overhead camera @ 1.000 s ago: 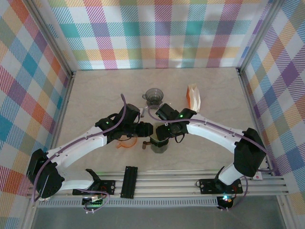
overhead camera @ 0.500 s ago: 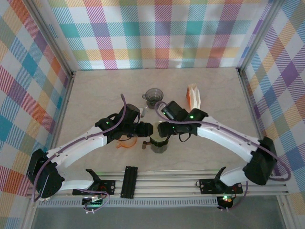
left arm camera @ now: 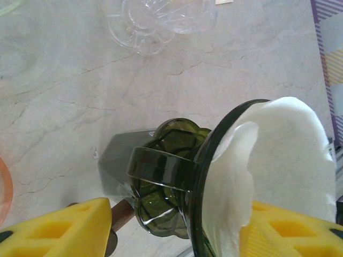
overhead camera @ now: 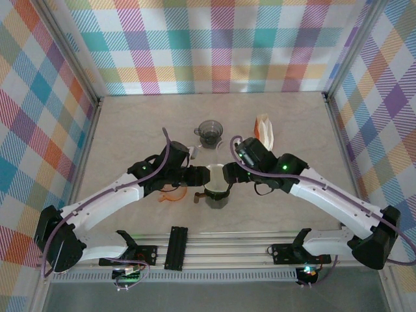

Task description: Place the coffee filter in the dripper

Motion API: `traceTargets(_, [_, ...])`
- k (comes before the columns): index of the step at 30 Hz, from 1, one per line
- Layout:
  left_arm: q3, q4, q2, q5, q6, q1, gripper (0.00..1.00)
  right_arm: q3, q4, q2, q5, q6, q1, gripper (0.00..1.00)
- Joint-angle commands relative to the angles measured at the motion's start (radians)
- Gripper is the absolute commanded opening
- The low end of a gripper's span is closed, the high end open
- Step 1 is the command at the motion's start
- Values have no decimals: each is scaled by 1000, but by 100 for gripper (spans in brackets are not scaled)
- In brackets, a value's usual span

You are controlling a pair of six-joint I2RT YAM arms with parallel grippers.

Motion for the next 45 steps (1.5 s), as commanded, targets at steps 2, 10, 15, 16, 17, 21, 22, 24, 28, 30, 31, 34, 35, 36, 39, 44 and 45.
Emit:
traceTargets(2, [20,6,-55,3,-17,-9,63,-15,30,-46,26,18,-5,83])
traceTargets(10, [1,-26,-180,-94,-68,36,65,-86,74,-143,66,36,-5,83])
traceTargets(15, [-57,-65,-234,-106,-105,184,65,-133,77,-198,92,55,-4,83])
traceTargets(16, [-76,-77,-234,-109,-109,211,64,-141,74,-206,93,59,-4,83])
traceTargets(17, [-96,-90,-231,-110,-118,250,63,-149,73,-213,95,62,-4,84])
traceTargets(21, [-179,-101,-210,-119,-145,332,60,-179,68,-232,94,70,-5,84])
traceTargets(22, [-193,-104,-203,-137,-149,339,59,-186,67,-235,93,74,-4,84])
traceTargets(24, [-206,-113,-188,-173,-150,349,59,-203,69,-242,92,78,-5,84])
traceTargets(28, [-219,-83,-140,-212,-130,364,54,-233,80,-253,90,86,-4,84])
traceTargets(30, [-217,-81,-105,-228,-125,364,50,-243,79,-255,90,89,-5,84])
traceTargets(31, [-217,-85,-88,-244,-124,365,49,-249,80,-260,90,91,-5,84])
traceTargets(34, [-218,-100,-52,-295,-126,366,48,-269,79,-274,92,96,-6,84])
traceTargets(35, [-219,-98,-41,-303,-125,366,48,-276,81,-279,94,98,-6,84])
traceTargets(36, [-219,-89,-31,-303,-121,366,48,-283,81,-285,96,100,-6,84])
traceTargets(39, [-221,-74,4,-294,-122,366,44,-300,79,-296,109,110,-6,85])
traceTargets(44, [-226,-78,12,-296,-117,366,38,-327,39,-311,156,142,-35,85])
traceTargets(45, [-226,-82,12,-295,-118,366,36,-337,38,-315,151,147,-46,85])
